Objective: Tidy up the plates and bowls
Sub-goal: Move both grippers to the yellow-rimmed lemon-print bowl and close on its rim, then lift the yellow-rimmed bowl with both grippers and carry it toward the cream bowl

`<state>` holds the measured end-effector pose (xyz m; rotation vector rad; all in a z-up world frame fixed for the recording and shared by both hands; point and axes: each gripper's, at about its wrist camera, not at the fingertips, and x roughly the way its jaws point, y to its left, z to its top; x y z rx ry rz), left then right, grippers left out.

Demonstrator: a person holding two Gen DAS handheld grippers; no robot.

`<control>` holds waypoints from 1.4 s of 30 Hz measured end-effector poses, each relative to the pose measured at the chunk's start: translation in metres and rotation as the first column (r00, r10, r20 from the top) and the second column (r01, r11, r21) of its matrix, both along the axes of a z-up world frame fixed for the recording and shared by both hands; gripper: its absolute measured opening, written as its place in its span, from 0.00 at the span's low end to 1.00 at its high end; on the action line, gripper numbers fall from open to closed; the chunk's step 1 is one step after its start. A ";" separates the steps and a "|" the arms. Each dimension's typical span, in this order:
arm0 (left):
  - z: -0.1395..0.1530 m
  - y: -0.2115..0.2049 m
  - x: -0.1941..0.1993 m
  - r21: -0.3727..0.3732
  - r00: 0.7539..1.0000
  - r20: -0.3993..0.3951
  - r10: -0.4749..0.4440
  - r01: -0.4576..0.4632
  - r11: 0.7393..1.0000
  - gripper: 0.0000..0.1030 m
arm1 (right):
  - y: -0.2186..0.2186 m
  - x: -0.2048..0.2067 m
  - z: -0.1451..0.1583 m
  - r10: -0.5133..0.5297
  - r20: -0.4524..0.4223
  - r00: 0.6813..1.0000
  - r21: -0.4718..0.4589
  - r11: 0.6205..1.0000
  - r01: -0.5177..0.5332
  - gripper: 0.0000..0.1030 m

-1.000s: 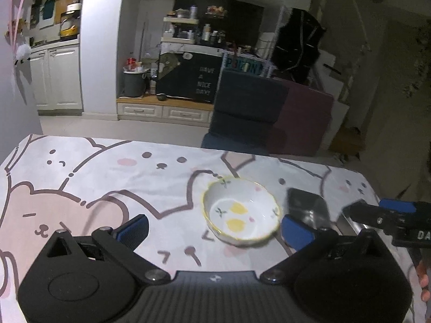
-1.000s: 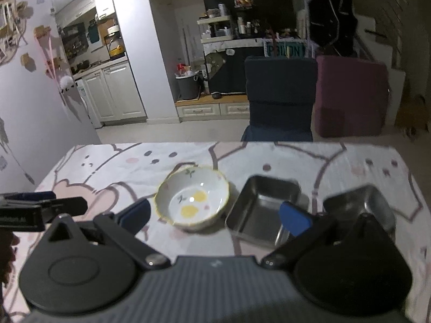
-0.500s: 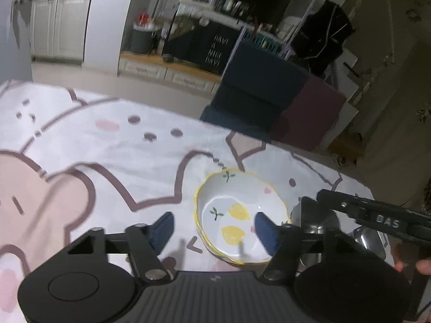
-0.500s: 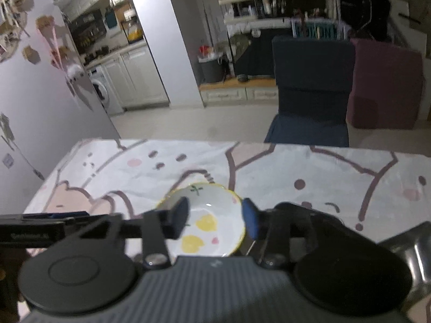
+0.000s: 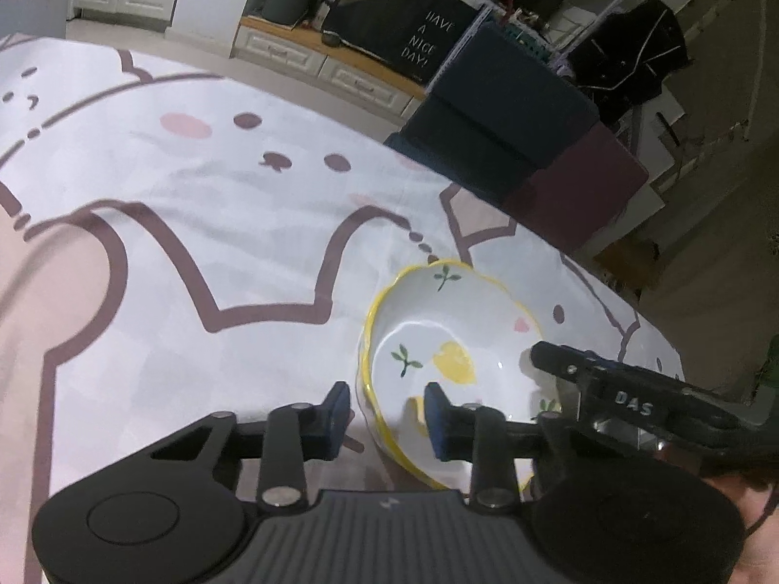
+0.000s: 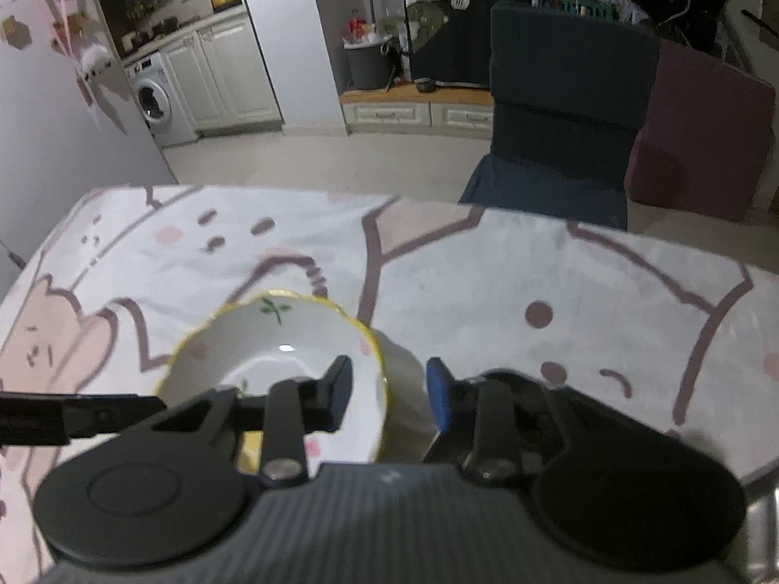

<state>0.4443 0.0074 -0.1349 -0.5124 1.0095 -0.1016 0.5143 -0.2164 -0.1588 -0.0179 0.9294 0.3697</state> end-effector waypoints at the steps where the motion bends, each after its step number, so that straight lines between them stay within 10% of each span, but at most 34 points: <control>1: -0.002 0.000 0.000 -0.005 1.000 -0.003 -0.001 0.000 1.000 0.27 | 0.000 0.003 -0.005 0.002 -0.011 1.000 0.002 1.000 -0.002 0.30; 6: -0.011 0.002 0.002 -0.020 0.999 -0.037 0.002 -0.003 1.000 0.25 | 0.007 0.010 -0.025 0.032 -0.043 0.999 -0.002 0.999 -0.032 0.16; 14: -0.014 0.012 -0.001 0.033 0.998 -0.055 0.043 -0.041 0.999 0.10 | 0.014 -0.004 -0.026 0.075 -0.072 0.995 0.011 0.997 -0.074 0.14; 42: -0.013 -0.010 -0.003 0.259 0.996 0.020 -0.092 0.083 0.962 0.09 | 0.030 -0.022 -0.032 0.012 -0.084 0.996 0.000 1.000 -0.012 0.12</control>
